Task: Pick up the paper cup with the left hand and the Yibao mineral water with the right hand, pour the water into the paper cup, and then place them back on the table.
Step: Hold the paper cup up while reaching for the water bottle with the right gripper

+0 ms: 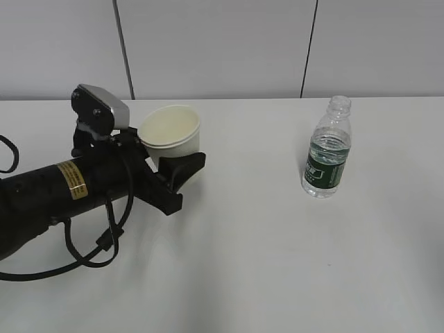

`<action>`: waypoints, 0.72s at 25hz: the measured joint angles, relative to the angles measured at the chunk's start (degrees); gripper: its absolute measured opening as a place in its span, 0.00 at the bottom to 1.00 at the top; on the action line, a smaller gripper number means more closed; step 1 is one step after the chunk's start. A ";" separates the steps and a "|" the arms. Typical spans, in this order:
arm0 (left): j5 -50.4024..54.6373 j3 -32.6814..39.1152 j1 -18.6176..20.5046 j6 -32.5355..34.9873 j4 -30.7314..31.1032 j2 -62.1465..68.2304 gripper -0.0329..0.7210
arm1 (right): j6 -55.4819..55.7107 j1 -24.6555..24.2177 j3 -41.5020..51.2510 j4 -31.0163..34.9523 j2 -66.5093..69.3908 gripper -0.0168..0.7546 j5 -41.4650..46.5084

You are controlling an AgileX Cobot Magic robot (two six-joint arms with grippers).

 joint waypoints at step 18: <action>1.02 0.00 -0.66 -0.21 0.09 0.00 0.61 | 0.72 0.00 10.48 -4.68 37.65 0.78 -57.65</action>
